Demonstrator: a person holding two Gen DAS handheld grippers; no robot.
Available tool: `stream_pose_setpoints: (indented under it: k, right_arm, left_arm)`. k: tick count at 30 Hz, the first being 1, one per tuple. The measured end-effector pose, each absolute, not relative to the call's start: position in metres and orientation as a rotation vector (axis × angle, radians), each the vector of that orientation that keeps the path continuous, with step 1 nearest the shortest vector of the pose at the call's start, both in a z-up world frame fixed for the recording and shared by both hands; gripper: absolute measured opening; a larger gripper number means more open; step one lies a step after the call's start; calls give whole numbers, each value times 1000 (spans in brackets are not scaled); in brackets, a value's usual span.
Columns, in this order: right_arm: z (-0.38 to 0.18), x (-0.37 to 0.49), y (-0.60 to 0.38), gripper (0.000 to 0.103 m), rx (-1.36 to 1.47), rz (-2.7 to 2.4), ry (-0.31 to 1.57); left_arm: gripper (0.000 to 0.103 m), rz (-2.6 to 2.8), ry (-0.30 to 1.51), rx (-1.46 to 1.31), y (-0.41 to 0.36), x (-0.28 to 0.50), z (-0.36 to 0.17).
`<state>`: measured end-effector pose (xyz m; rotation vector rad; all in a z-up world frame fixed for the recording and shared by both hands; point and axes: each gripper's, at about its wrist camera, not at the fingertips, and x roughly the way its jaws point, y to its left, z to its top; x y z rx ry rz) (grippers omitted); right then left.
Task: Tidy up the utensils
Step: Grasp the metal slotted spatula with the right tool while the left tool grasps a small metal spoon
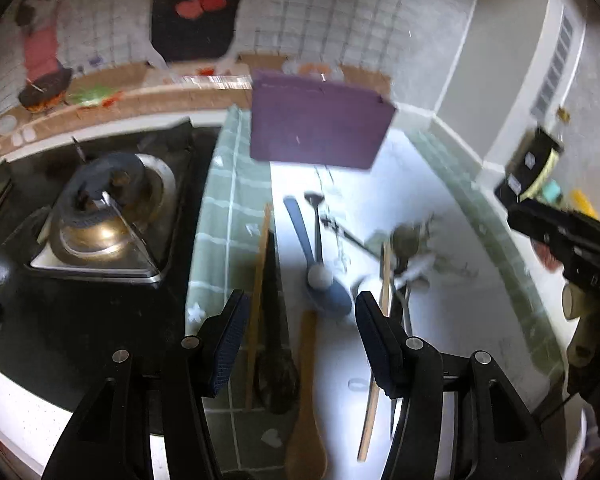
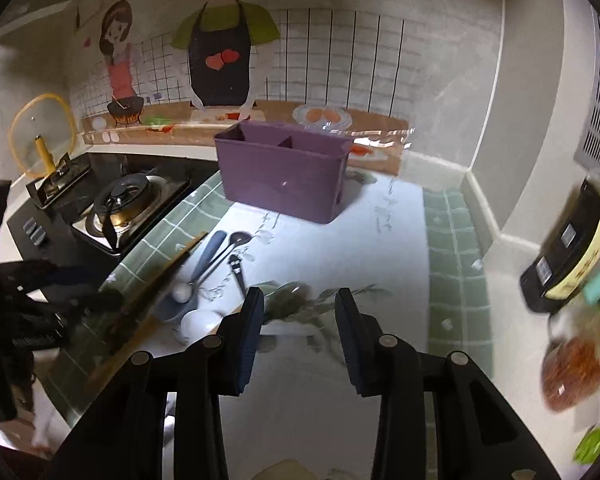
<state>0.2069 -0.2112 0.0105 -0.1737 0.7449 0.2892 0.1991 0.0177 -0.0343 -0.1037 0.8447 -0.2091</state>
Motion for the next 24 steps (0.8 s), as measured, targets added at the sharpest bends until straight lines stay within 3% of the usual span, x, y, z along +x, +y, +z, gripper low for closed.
stream_pose_setpoints:
  k: [5,10,16,19,24]
  right_arm:
    - [-11,215,-210,36,-63,411,888]
    - [-63,218,-176,28,-3,444,1032]
    - [-93,227,-145,26,16,496,1131]
    - [-92,233,-144,13,-7,514,1119]
    - [-70,243,-175,6,-15,493,1042]
  left_arm:
    - [56,-104,751,-123,30,200,-18]
    - [56,13,658,-174,62,191,6]
    - [56,42,640,-179,80,189,16]
    - [56,4,668,-206,75,192,12]
    - [56,-103,750,-157,40,200,-7]
